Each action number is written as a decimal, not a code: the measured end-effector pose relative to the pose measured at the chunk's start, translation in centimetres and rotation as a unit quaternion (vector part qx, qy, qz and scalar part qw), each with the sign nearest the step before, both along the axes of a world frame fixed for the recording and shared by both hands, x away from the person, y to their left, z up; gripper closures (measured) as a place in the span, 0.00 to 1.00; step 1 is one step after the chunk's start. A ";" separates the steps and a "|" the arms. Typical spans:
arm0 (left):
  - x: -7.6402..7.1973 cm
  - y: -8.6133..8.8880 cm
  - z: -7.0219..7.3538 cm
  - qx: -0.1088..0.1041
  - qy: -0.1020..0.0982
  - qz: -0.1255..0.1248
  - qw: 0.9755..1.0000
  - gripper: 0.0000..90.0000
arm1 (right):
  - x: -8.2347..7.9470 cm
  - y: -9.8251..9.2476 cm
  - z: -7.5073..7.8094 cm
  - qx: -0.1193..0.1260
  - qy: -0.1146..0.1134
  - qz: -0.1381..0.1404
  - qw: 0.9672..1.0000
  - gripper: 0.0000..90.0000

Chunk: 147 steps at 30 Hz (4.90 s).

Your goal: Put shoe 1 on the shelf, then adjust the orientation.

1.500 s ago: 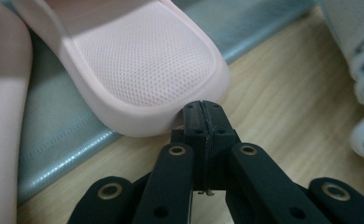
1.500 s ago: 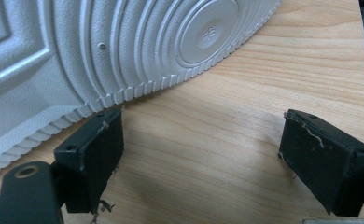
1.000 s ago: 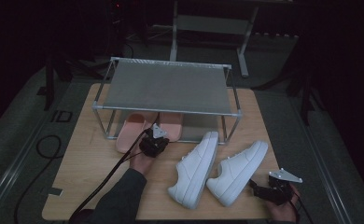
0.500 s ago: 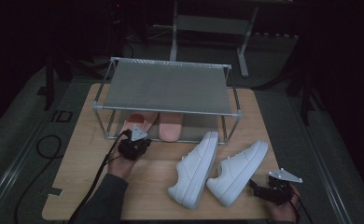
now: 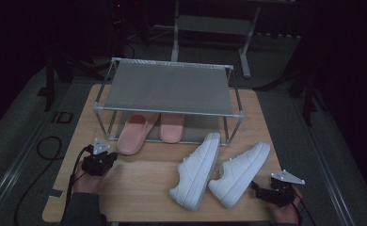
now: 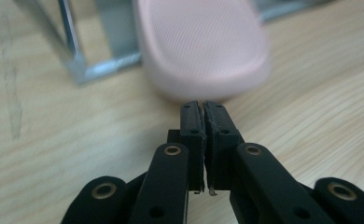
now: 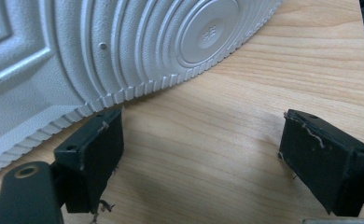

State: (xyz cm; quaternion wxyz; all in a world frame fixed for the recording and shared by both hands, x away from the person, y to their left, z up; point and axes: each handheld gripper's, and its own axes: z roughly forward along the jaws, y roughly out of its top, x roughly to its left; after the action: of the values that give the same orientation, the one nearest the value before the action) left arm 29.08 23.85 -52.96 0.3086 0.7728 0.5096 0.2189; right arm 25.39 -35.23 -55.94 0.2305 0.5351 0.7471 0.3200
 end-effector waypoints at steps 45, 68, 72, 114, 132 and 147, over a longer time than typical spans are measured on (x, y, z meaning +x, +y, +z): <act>7.8 -6.3 -1.2 0.030 0.018 -0.064 0.997 0.95 | 0.0 0.0 0.0 0.000 0.000 0.000 1.000 0.15; 6.2 -6.1 -0.3 -0.014 0.005 -0.073 0.997 0.85 | 0.0 0.0 0.0 0.000 0.000 0.001 1.000 0.15; 4.8 -6.1 0.1 -0.036 0.006 -0.083 0.996 0.81 | 0.0 0.0 0.0 0.000 0.000 0.001 1.000 0.15; -0.1 -12.5 0.0 -0.098 0.043 -0.226 0.968 0.93 | 0.0 0.0 0.0 0.000 0.000 0.001 1.000 0.15; -0.3 -16.2 -0.4 -0.109 0.062 -0.289 0.949 0.98 | -0.1 0.0 0.0 0.000 0.000 0.002 1.000 0.15; 0.2 -16.0 1.0 -0.122 0.040 -0.286 0.950 0.99 | -0.1 0.0 0.0 0.000 0.000 0.002 1.000 0.15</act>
State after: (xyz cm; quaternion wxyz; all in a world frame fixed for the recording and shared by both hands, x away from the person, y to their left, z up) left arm 29.29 7.88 -52.00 0.4294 0.8506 0.3023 0.0270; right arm 25.34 -35.19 -55.94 0.2298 0.5334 0.7485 0.3201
